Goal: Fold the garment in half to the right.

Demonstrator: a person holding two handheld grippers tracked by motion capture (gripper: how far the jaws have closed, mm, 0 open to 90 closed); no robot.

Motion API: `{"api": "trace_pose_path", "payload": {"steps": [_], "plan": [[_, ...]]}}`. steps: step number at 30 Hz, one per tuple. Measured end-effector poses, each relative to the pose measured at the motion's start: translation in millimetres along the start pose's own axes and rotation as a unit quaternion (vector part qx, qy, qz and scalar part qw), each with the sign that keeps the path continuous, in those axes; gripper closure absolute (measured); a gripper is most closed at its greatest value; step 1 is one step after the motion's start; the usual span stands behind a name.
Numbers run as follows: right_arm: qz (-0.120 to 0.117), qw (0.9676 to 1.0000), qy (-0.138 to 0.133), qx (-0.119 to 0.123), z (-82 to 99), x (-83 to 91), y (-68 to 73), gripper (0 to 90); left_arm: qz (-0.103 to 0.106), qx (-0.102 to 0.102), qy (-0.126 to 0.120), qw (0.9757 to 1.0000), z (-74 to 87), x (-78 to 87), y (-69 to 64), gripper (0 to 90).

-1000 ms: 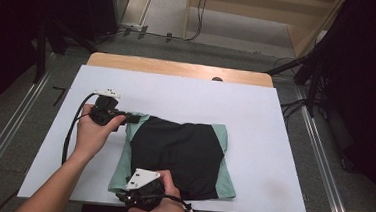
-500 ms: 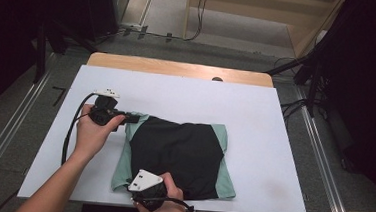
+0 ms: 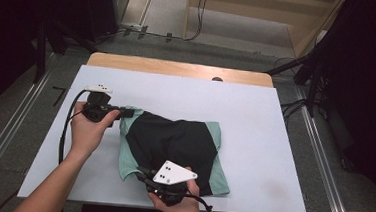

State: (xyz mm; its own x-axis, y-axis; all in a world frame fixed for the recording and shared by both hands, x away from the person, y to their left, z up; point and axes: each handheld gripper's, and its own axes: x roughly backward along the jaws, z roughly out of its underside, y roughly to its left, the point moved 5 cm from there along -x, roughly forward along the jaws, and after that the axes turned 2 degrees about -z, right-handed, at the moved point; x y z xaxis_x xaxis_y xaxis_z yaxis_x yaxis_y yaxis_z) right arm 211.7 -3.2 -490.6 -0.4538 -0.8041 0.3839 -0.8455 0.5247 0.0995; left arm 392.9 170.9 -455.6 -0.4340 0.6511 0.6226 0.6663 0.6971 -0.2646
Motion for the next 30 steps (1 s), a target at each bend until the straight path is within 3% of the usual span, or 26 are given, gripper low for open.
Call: {"api": "trace_pose_path", "payload": {"steps": [10, 21, 30], "plan": [[0.027, 0.9988, -0.041, -0.004, -8.1, 29.4, -12.7, 81.8, -0.007, -0.013, 0.001, 0.9999, -14.8, 0.4, -16.1, 81.7], [0.072, 0.9945, -0.067, -0.036, 6.1, 68.9, -37.0, 81.7, 0.010, -0.030, 0.005, 0.9995, -41.2, -27.1, -43.5, 81.7], [0.109, 0.9901, -0.068, -0.056, 21.4, 94.0, -51.9, 81.6, 0.034, -0.043, 0.005, 0.9985, -61.0, -51.9, -66.0, 81.7]]}}
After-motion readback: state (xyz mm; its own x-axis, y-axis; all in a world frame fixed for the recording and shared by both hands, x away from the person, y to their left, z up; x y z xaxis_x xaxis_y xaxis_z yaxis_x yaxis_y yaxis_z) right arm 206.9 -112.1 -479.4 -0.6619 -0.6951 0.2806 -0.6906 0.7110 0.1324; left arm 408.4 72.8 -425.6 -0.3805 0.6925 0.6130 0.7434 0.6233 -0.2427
